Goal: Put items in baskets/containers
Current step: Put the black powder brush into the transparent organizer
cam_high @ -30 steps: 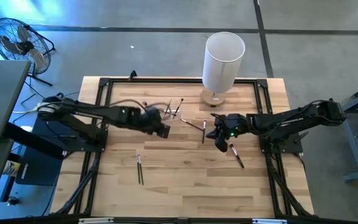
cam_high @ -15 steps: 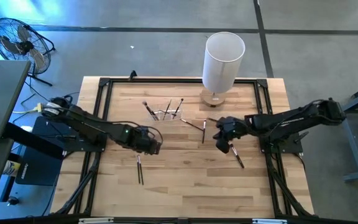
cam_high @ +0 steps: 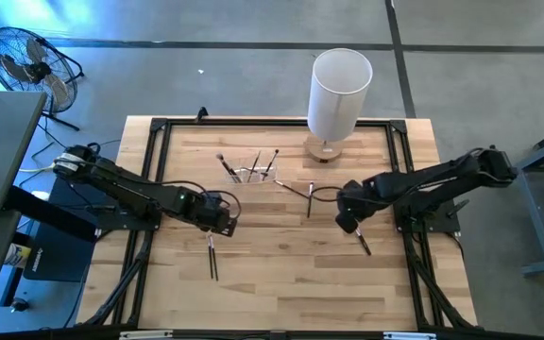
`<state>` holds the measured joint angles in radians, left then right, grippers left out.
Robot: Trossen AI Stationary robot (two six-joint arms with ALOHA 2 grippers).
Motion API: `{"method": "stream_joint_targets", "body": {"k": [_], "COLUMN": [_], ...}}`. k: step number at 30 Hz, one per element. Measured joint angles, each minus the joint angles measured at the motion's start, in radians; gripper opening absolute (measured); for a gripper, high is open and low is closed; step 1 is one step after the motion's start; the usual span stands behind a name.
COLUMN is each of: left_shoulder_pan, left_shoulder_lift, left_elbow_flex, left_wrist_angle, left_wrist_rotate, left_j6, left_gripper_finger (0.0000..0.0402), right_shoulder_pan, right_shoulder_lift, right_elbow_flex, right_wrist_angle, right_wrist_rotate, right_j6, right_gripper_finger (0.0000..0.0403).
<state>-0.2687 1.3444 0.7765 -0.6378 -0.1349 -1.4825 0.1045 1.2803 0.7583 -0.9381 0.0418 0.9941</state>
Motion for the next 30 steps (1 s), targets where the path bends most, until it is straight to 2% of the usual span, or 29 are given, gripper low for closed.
{"method": "stream_joint_targets", "body": {"k": [4, 11, 16, 19, 23, 27, 30], "left_shoulder_pan": [0.0, 0.0, 0.0, 0.0, 0.0, 0.0, 0.0], "left_shoulder_lift": [-0.002, -0.002, -0.002, -0.002, -0.002, -0.002, -0.002], "left_elbow_flex": [0.0, 0.0, 0.0, 0.0, 0.0, 0.0, 0.0], "left_wrist_angle": [0.01, 0.013, 0.016, 0.017, 0.032, 0.073, 0.105], "left_wrist_rotate": [-0.003, 0.018, 0.024, 0.041, 0.047, 0.046, 0.046], "left_j6": [0.035, 0.055, 0.064, 0.065, 0.065, 0.065, 0.065], "left_gripper_finger": [0.0083, 0.0083, 0.0083, 0.0083, 0.0083, 0.0083, 0.0083], "right_shoulder_pan": [0.001, 0.0, 0.0, 0.0, -0.001, -0.001, -0.003], "right_shoulder_lift": [0.078, 0.203, 0.276, 0.303, 0.301, 0.274, 0.22], "right_elbow_flex": [-0.016, -0.016, -0.013, -0.011, -0.012, -0.009, 0.006], "right_wrist_angle": [0.024, 0.074, 0.125, 0.151, 0.182, 0.197, 0.314], "right_wrist_rotate": [-0.04, -0.036, 0.003, -0.011, -0.042, -0.044, -0.012], "right_j6": [-0.004, -0.033, -0.061, -0.083, -0.11, -0.139, -0.185], "right_gripper_finger": [0.0052, 0.0117, 0.0134, 0.0111, 0.0022, 0.0017, 0.0006]}}
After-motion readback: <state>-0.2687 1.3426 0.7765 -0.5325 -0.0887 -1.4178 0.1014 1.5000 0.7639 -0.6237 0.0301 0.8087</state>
